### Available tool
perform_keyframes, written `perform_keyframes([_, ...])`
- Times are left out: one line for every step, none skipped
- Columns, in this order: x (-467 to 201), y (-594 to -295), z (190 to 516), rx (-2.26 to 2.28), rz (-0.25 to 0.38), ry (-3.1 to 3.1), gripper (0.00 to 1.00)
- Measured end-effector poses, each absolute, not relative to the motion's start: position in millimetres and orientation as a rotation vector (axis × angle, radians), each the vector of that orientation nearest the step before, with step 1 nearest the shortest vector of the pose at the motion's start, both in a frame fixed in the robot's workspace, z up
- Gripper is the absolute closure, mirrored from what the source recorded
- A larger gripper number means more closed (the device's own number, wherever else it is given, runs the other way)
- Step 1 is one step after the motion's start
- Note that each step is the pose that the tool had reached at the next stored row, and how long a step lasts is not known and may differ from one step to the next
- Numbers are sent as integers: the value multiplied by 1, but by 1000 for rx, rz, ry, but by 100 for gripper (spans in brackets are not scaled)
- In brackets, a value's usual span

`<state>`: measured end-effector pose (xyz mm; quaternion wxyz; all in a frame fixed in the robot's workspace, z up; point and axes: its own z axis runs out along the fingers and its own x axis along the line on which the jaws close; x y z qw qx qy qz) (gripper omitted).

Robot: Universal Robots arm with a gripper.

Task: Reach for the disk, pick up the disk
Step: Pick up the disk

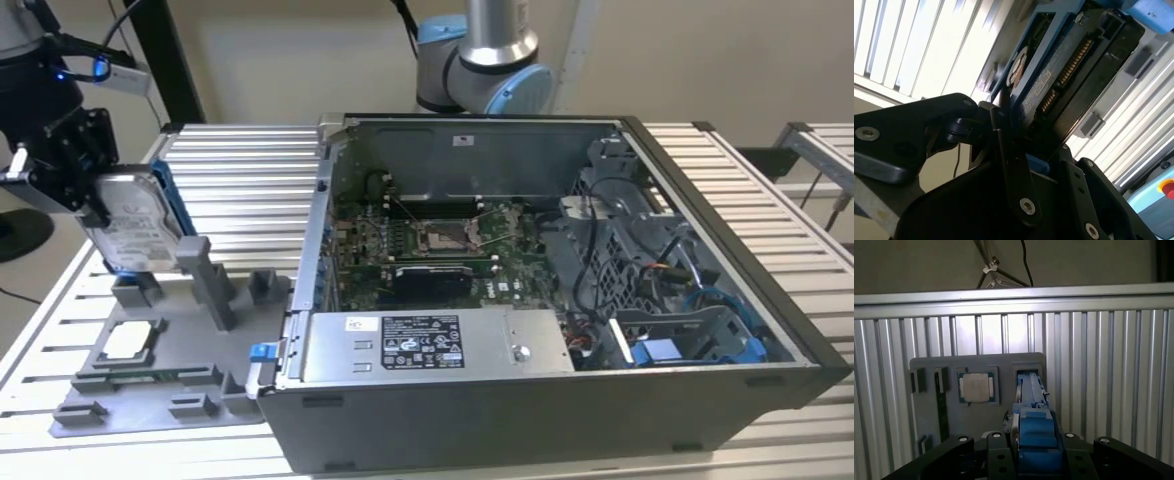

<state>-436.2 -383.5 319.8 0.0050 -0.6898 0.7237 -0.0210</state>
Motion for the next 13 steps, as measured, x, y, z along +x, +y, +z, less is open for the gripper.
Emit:
perform_keyframes([-436, -384, 321, -2160, -66, 2266, 100])
perform_keyframes([-436, -384, 321, -2160, -66, 2266, 100])
perform_keyframes([-436, -384, 322, -2160, -66, 2266, 100])
perform_keyframes([-437, -384, 322, -2160, -66, 2266, 100])
perform_keyframes([-437, -384, 323, -2160, -66, 2266, 100])
perform_keyframes([-437, -384, 324, -2160, -66, 2266, 100])
perform_keyframes([-437, -384, 324, -2160, -66, 2266, 100])
perform_keyframes([-437, -384, 325, -2160, -66, 2266, 100])
perform_keyframes([-437, -384, 326, -2160, -66, 2267, 100])
perform_keyframes([-437, -384, 327, -2160, -66, 2266, 100])
perform_keyframes([-437, -384, 328, -2160, -67, 2266, 100])
perform_keyframes([-437, -384, 329, -2160, -67, 2266, 100])
perform_keyframes([-437, -384, 330, -2160, -69, 2266, 100])
